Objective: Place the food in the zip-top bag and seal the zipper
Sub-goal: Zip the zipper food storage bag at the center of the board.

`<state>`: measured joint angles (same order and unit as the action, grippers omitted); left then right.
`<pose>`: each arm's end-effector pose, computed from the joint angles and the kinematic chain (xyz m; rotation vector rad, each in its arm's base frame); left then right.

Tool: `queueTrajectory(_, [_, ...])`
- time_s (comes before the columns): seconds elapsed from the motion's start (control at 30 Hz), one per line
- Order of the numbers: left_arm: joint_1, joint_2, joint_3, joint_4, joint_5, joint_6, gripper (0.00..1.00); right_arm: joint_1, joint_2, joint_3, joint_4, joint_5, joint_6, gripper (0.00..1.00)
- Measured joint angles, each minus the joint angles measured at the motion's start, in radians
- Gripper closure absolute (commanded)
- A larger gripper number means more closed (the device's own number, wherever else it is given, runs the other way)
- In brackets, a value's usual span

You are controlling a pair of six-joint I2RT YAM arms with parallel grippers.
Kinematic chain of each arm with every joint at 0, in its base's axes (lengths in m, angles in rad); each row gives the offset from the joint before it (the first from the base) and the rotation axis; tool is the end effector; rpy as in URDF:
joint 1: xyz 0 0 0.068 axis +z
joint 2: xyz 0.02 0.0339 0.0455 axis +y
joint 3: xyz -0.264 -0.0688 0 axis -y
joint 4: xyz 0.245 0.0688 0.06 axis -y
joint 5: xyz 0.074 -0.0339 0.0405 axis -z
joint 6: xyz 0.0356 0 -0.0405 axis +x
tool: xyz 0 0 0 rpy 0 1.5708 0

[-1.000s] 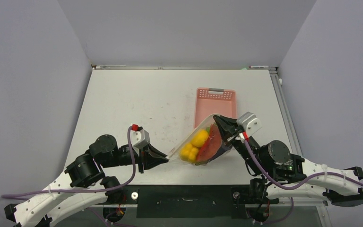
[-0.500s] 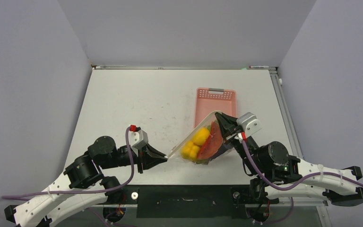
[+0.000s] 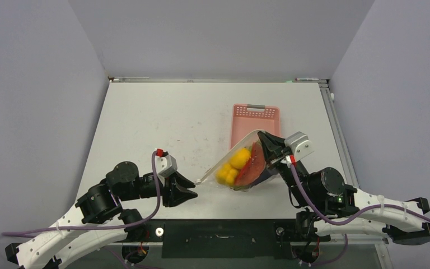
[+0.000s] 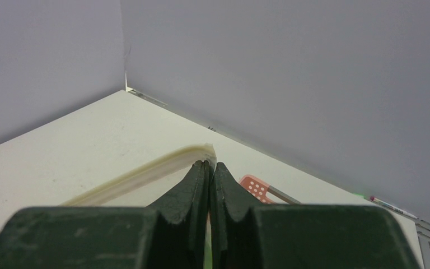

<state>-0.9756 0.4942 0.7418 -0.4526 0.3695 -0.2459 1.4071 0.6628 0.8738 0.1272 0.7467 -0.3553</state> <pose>0.0540 -0.1027 0.3351 0.9506 1.6769 -1.1808 0.0456 0.1276 0.4191 -0.4912 1.2440 0.4329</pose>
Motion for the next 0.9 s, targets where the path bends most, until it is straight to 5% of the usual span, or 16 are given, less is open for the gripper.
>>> queueTrajectory(0.33, [0.000, 0.004, 0.013, -0.049, -0.097, 0.007, 0.43, 0.000, -0.002, 0.025, -0.036, -0.011, 0.024, 0.95])
queueTrajectory(0.4, [0.000, 0.005, 0.024, -0.051, -0.126, 0.013, 0.31, 0.000, -0.002, 0.032, -0.047, -0.016, 0.027, 0.95])
queueTrajectory(0.9, [0.000, 0.020, 0.096, -0.050, -0.201, 0.035, 0.24, 0.000, -0.006, 0.051, -0.146, -0.085, 0.082, 0.95])
